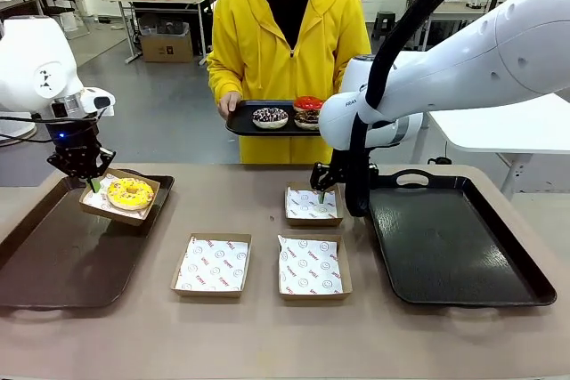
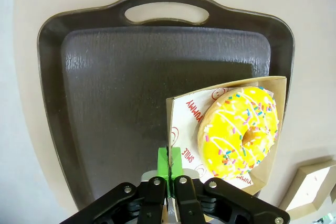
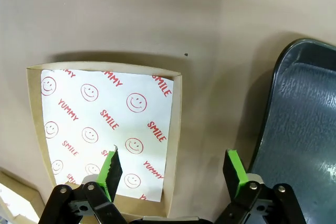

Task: Individually package the donuts and arrange them on the tray.
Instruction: Place the picked Paper togo box on the Handle tray while simultaneously picking up another Paper togo box from the table with the other hand.

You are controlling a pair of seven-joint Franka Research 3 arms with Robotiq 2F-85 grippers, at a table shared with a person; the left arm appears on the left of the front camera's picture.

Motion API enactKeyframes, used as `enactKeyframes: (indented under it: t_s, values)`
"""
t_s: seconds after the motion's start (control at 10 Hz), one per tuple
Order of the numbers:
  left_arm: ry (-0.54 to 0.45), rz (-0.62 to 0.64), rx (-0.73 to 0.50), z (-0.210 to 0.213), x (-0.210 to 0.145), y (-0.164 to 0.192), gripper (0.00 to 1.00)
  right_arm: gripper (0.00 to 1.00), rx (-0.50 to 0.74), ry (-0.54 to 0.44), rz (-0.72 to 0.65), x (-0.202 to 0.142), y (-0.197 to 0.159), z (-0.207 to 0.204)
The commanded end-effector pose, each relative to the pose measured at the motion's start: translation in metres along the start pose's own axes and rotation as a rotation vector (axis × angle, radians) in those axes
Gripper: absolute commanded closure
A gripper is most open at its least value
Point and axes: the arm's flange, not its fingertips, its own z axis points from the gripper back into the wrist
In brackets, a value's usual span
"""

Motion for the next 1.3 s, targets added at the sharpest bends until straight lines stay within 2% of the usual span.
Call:
enactKeyframes:
  t_s: [0.0,0.7,0.8,0.9,1.0,1.1,1.2]
  values:
    - [-0.009,0.036,0.001,-0.004,0.012,0.004,0.99,0.0,-0.033,-0.034,-0.018,0.005,0.005,-0.003]
    - [-0.018,-0.003,-0.06,-0.012,0.032,0.008,0.99,0.0,-0.03,-0.028,-0.016,0.004,0.006,-0.006]
    - [-0.01,-0.007,-0.061,-0.012,0.032,0.009,0.61,0.59,-0.028,-0.028,-0.013,0.004,0.006,-0.006]
    - [-0.01,-0.012,-0.058,-0.012,0.031,0.009,0.4,0.59,-0.027,-0.026,-0.014,0.004,0.006,-0.007]
    - [-0.007,-0.016,-0.055,-0.013,0.031,0.009,0.02,1.0,-0.026,-0.024,-0.018,0.004,0.006,-0.007]
    - [-0.005,-0.018,-0.054,-0.013,0.031,0.008,0.0,0.65,-0.029,-0.023,-0.02,0.004,0.006,-0.007]
    - [-0.004,-0.021,-0.053,-0.013,0.031,0.008,0.0,1.0,-0.032,-0.023,-0.021,0.004,0.007,-0.008]
